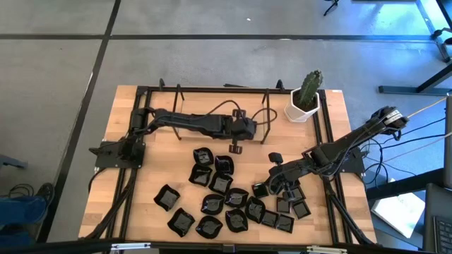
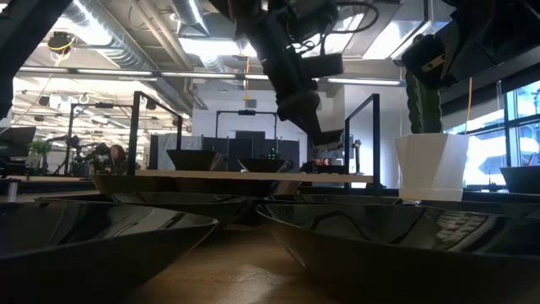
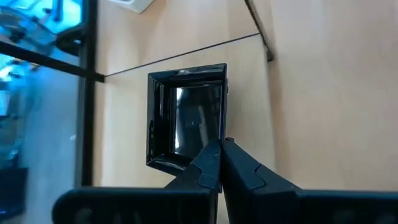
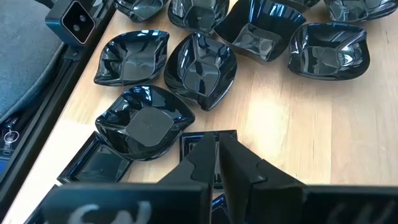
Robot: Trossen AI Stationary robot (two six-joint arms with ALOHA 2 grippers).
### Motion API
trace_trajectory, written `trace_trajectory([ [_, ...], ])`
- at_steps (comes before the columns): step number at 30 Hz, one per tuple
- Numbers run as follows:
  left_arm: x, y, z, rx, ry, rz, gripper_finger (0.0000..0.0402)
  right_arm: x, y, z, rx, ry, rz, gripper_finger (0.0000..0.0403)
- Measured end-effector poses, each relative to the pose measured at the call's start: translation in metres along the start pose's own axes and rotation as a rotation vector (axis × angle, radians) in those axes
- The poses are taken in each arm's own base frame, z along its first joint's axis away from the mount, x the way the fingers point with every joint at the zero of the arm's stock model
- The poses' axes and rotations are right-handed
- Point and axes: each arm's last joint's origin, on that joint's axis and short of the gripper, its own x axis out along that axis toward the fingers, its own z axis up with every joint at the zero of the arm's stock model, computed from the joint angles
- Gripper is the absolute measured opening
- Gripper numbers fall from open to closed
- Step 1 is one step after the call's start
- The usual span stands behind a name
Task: Pick & Place Mini shaped plates
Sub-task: Stack the square plate on the top of the square plate on the shelf
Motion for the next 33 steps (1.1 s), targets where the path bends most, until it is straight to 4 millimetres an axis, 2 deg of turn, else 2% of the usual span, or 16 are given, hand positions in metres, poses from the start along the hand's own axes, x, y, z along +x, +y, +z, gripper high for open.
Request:
trace_trajectory([
  [4, 0.002, 0.004, -0.001, -0.015, -0.016, -0.03, 0.0003, 0.0, 0.0, 0.0, -0.007, 0.0, 0.0, 0.0025],
  [13, 0.023, 0.006, -0.006, -0.038, -0.001, -0.02, 0.0003, 0.0, 0.0, 0.001, 0.001, -0.008, 0.001, 0.0025],
  [24, 0.037, 0.009, -0.013, -0.047, 0.025, -0.021, 0.0003, 0.0, 0.0, 0.001, -0.005, -0.006, 0.002, 0.0025],
  [33, 0.041, 0.009, -0.014, -0.045, 0.036, -0.02, 0.0015, 0.0, 0.0, 0.0, -0.002, -0.005, 0.002, 0.0025],
])
